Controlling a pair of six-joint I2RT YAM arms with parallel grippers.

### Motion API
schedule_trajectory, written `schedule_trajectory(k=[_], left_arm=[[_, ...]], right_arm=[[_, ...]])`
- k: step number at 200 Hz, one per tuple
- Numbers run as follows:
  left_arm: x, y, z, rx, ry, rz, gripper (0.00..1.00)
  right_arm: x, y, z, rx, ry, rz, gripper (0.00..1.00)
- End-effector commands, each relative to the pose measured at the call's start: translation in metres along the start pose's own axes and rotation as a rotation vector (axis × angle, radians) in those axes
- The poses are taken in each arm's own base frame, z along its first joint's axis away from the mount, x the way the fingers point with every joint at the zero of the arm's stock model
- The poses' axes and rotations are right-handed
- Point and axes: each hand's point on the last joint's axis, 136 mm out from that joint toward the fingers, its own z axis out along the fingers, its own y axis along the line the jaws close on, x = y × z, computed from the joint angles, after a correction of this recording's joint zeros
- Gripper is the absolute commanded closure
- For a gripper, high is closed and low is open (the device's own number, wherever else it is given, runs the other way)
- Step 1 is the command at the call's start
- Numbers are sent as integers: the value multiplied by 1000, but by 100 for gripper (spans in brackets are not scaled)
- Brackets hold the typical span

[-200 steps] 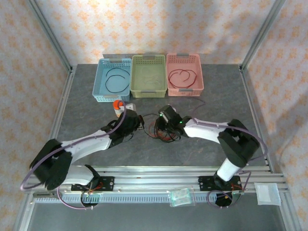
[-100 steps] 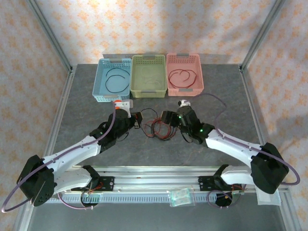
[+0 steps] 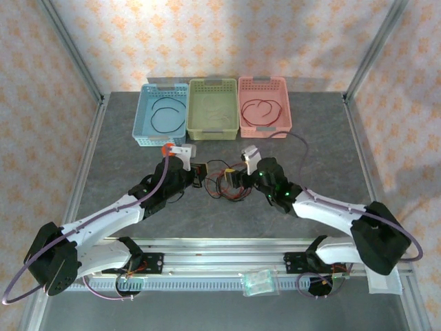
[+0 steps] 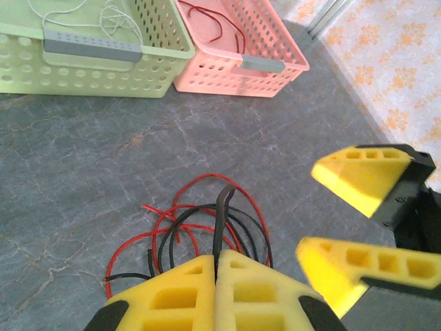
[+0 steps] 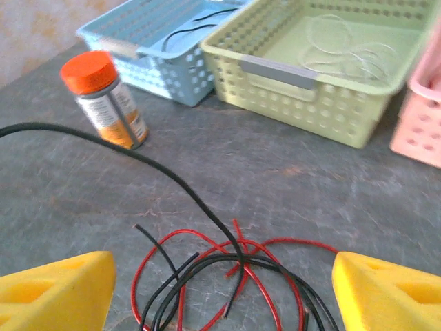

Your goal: Untangle the cables

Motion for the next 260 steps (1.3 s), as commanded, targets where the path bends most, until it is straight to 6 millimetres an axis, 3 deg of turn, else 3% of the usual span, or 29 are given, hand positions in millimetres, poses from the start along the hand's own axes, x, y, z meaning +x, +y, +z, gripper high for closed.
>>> schedule_trajectory(k=[1, 27, 81, 112, 167, 189, 202, 222, 260], left_arm=[[-7, -15, -1, 59, -11, 35, 100], [-7, -18, -1, 69, -1, 42, 100], [-6, -21, -1, 82, 7, 45, 100], [-2, -17, 0, 62, 18, 44, 100], [5, -14, 8, 60, 36, 34, 98], [16, -16, 18, 88, 68, 36, 70], [22, -10, 23, 66, 82, 32, 64], [28, -4, 28, 51, 90, 22, 67], [18, -8, 21, 56, 60, 17, 91]], right_arm=[[-20, 23, 5, -122, -69, -209, 19], [-19, 23, 20, -119, -44, -266, 17], [-14, 5, 56, -46, -22, -277, 29], [-20, 8, 64, -65, -33, -253, 52], [-25, 10, 55, -74, -55, -198, 100], [-24, 9, 50, -67, -68, -172, 100], [-24, 8, 47, -61, -74, -160, 100], [-24, 4, 45, -43, -71, -152, 100], [-17, -8, 43, 20, -52, -137, 100]])
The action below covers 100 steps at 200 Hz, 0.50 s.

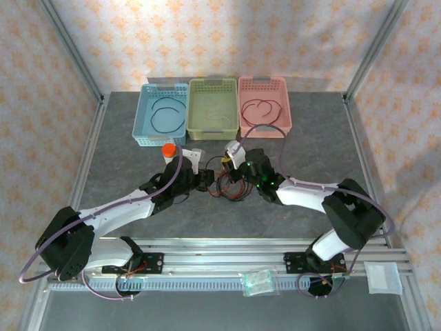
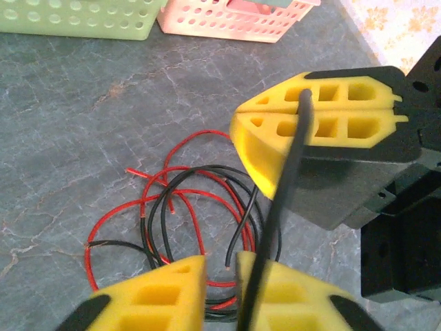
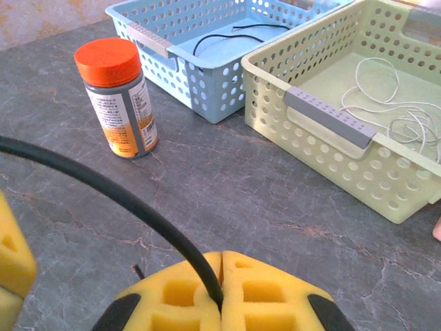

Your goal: Untangle the cables

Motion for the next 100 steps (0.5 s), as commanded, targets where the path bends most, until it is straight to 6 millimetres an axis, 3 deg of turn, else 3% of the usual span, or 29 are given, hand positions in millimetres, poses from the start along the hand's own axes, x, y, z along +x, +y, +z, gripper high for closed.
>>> schedule_trajectory(k=[1, 11, 23, 34, 51, 69, 81, 100], left_arm=[[-16, -11, -9, 32, -64, 7, 92], [-22, -14, -15, 33, -82, 11, 96], [-32, -21, -23, 47, -101, 23, 100], [-40, -27, -30, 56, -109, 35, 100], [-56, -39, -44, 73, -131, 50, 100], [-73, -53, -58, 100, -158, 58, 100], [-85, -64, -68, 127, -175, 62, 100], [-102, -81, -81, 171, -192, 66, 100]], right_arm=[[-5, -13, -7, 68, -25, 31, 100], [-5, -14, -9, 74, -28, 44, 98], [-7, -12, -14, 64, -39, 61, 85], [-11, -11, -19, 52, -59, 84, 70], [-16, -7, -29, 34, -86, 130, 38], [-19, -3, -39, 5, -108, 207, 14], [-19, 0, -43, -13, -111, 265, 7], [-15, -1, -46, -8, -106, 373, 5]])
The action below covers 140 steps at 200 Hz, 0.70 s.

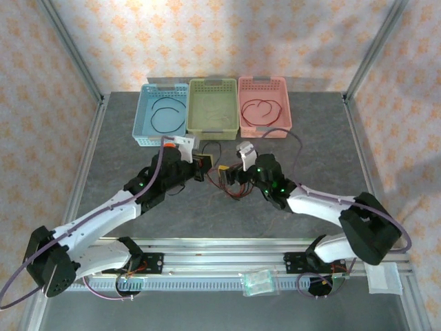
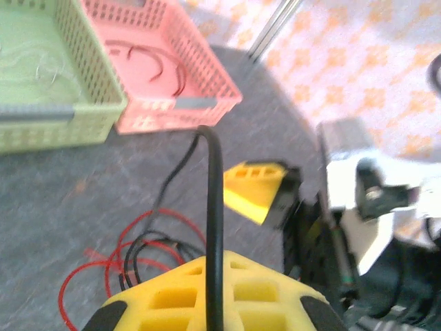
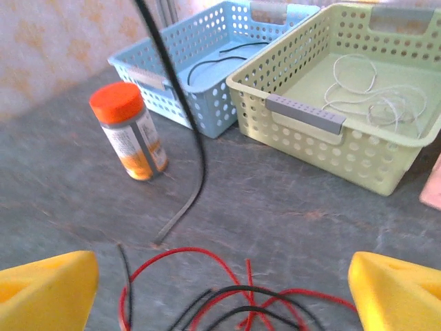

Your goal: Untangle the cables

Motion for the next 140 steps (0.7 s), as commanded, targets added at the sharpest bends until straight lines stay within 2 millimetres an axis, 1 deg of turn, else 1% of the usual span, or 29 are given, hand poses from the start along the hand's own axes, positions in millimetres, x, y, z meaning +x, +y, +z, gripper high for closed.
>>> schedule_trajectory(k=[1, 14, 30, 48, 60, 78, 107, 140], left_arm=[[-24, -26, -15, 62, -12, 25, 100], [-35, -37, -19, 90, -24, 21, 100], [-47, -49, -22, 130, -35, 16, 100], [-57, -63, -25, 179, -43, 12, 100], [-63, -71, -27, 207, -52, 10, 100], [-71, -80, -29, 243, -65, 8, 100], [-87, -93, -37, 279, -98, 13, 100], [-114, -108, -54, 293, -156, 47, 100]], right_arm=[[-5, 1, -7, -9, -29, 166, 6], [-3, 3, -8, -20, -15, 228, 6], [-3, 16, -9, -86, -15, 287, 6], [-5, 30, -8, -130, -26, 312, 7], [-3, 36, -5, -151, -24, 325, 7], [4, 39, 3, -163, -5, 349, 7], [24, 32, 17, -119, 45, 386, 10], [48, 19, 30, -35, 104, 418, 12]])
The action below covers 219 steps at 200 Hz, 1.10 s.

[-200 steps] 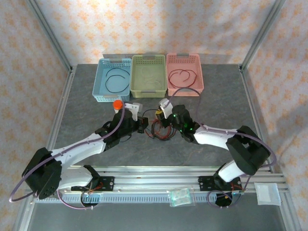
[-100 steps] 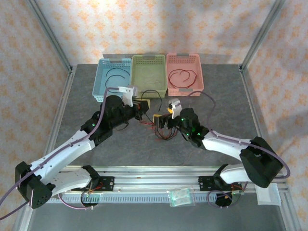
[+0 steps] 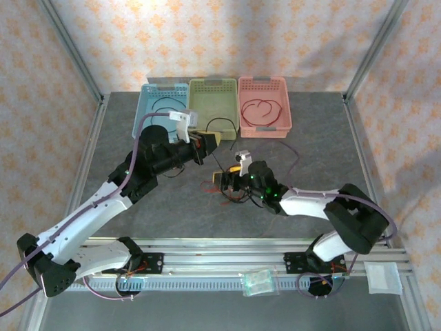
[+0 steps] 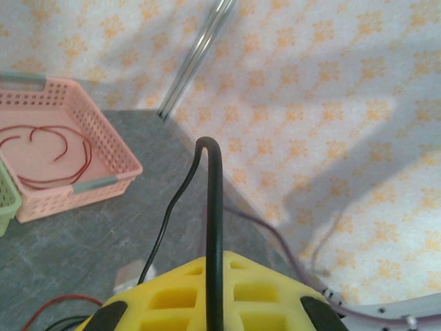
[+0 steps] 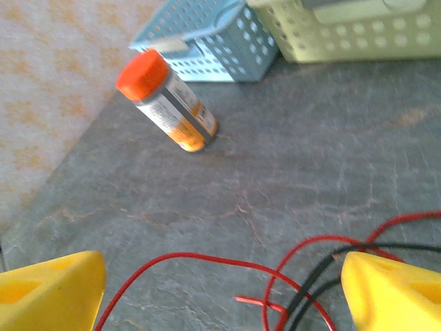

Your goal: Untangle the cables

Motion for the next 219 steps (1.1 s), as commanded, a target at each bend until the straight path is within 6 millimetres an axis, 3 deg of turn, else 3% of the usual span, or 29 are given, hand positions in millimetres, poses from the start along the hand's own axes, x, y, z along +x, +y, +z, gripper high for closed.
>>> schedule_trajectory(k=[1, 41, 73, 114, 158, 205, 219], left_arm=[[-32, -26, -11, 55, -58, 31, 100], [-73, -36, -29, -14, -145, 99, 100], [-98, -15, -41, -205, -197, 155, 100], [-112, 35, -47, -456, -220, 188, 100], [-124, 98, -43, -573, -222, 156, 100], [-136, 169, -31, -680, -201, 171, 100], [-137, 191, -27, -726, -182, 183, 100]], right_arm=[[-6, -5, 8, 39, -24, 41, 12], [6, -26, 9, 142, 0, 58, 15], [6, -32, 0, 177, -12, 73, 15], [-11, -30, -22, 238, -32, 148, 11], [-33, -42, -51, 399, -71, 224, 7], [-65, -4, -65, 262, -119, 201, 0], [-84, 13, -73, 218, -150, 181, 0]])
